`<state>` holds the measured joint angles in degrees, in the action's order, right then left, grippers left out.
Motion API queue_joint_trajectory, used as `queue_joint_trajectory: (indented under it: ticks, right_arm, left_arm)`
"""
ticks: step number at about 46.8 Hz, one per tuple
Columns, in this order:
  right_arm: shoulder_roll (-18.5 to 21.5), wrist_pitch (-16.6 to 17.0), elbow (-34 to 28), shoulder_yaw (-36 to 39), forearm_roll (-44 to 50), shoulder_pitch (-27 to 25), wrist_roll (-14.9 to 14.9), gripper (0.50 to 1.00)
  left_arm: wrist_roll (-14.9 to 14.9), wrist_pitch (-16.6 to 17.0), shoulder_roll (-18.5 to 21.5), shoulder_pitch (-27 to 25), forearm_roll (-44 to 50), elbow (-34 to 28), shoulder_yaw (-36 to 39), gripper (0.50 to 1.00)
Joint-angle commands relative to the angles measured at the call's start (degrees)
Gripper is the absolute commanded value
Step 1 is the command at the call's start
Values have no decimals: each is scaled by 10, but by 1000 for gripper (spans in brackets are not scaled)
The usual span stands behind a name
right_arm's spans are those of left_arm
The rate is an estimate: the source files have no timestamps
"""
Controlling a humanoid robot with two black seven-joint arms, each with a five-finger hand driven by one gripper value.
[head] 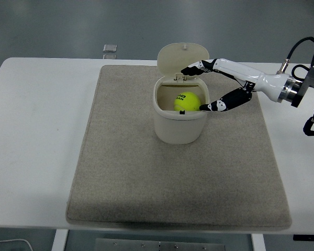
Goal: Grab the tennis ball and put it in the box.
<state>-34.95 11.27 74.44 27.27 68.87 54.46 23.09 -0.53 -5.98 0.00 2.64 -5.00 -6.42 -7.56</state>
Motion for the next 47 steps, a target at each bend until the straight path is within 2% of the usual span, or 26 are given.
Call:
queue_joint_trajectory:
  ticks: [1,3,6,15,18,21,29,32,41,47]
  right_arm:
    - [-1,2,0,5,-4,-1,1,864]
    - [-6,5,1,6,-14,-1,2,891]
    - [-21,21,1,6,-48,0,2,897]
    - [-61,132,0,9,-192,3,-1,905]
    - [-68,158,-3,4,-234,4,-1,911]
    - [-72,169,-11,1,-263,3,-1,911]
    - [-66,163,-49,-3,-326,-2,-4,911]
    - [-63,159,-66,-3,-357,-6,-15,911]
    - [-58,116,-112,-4,-465,-23,-40,911]
    - [-33,97,-130,-4,-516,-37,-47,911]
  left_arm:
    - [0,0,0,0,0,0,0,992]
    - [0,0,0,0,0,0,0,992]
    - [0,0,0,0,0,0,0,992]
    - [0,0,0,0,0,0,0,992]
    - [0,0,0,0,0,0,0,992]
    - [0,0,0,0,0,0,0,992]
    - [0,0,0,0,0,0,0,992]
    - [0,0,0,0,1,0,0,992]
    - [0,0,0,0,0,0,0,992]
    - [0,0,0,0,0,0,0,992]
